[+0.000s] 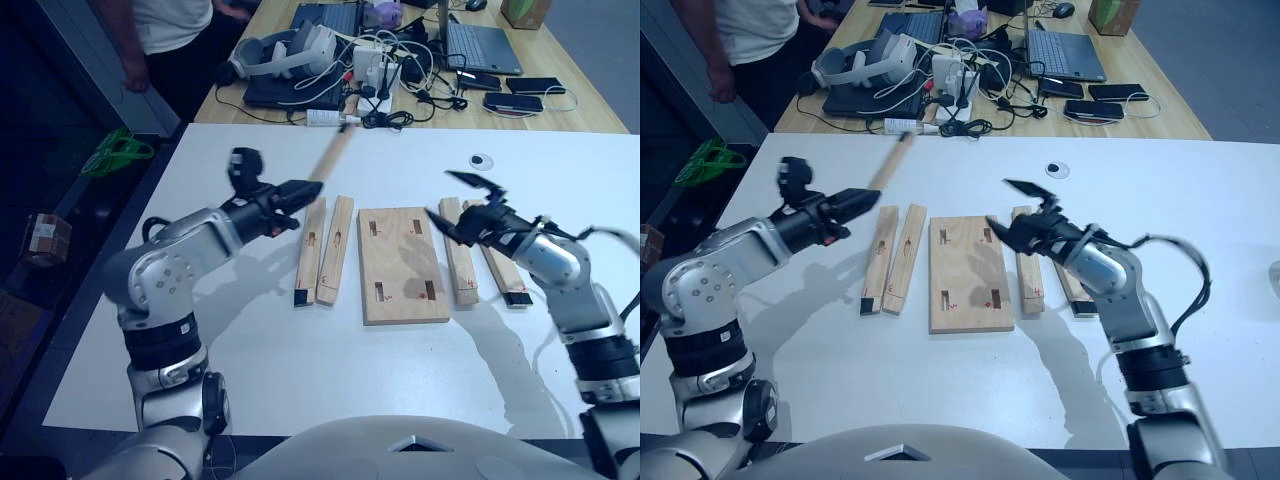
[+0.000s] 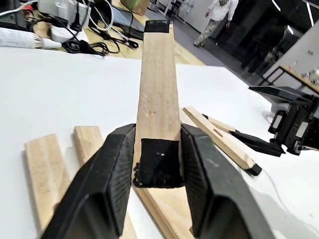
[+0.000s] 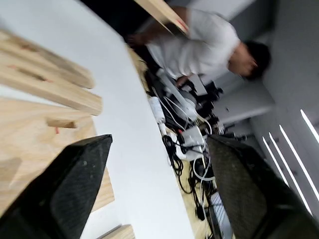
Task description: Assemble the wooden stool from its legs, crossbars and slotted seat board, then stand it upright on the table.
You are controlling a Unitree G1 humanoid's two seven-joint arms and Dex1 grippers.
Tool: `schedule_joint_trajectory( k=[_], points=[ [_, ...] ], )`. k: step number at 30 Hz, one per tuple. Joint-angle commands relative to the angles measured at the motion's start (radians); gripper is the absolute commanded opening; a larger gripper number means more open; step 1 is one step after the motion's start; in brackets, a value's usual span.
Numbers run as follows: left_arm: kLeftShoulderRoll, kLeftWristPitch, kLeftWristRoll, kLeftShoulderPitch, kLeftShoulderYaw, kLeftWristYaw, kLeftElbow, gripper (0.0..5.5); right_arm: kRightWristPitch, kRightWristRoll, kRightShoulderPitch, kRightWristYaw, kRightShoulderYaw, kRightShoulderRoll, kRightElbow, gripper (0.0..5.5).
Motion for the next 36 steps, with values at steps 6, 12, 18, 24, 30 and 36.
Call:
schedule_joint_trajectory(
  k=[6,12,18,24,30,36],
  points=[
    [0.012,0.225,0.01,-0.156,-0.14,0.06,-0.019,1.3,-0.01,-0.064,-0.112,0.065,0.036,-0.047,-0.096,3.51],
    [-0.048,0.325,0.001,-0.217,-0.151,0.07,-0.021,1.3,-0.019,-0.18,-0.117,0.06,0.114,-0.038,-0.058,3.51],
    [-0.082,0.375,0.012,-0.23,-0.167,0.074,-0.026,1.3,-0.003,-0.254,-0.16,0.017,0.156,0.021,-0.019,3.51],
    [-0.103,0.388,0.028,-0.234,-0.179,0.078,-0.022,1.3,0.005,-0.268,-0.175,-0.003,0.175,0.067,-0.014,2.98],
    [-0.105,0.389,0.049,-0.234,-0.183,0.078,-0.012,1.3,0.014,-0.24,-0.178,0.019,0.174,0.079,-0.027,2.0],
    [-0.114,0.388,0.074,-0.233,-0.185,0.082,-0.001,1.3,0.032,-0.217,-0.168,0.043,0.174,0.082,-0.04,0.96]
  ],
)
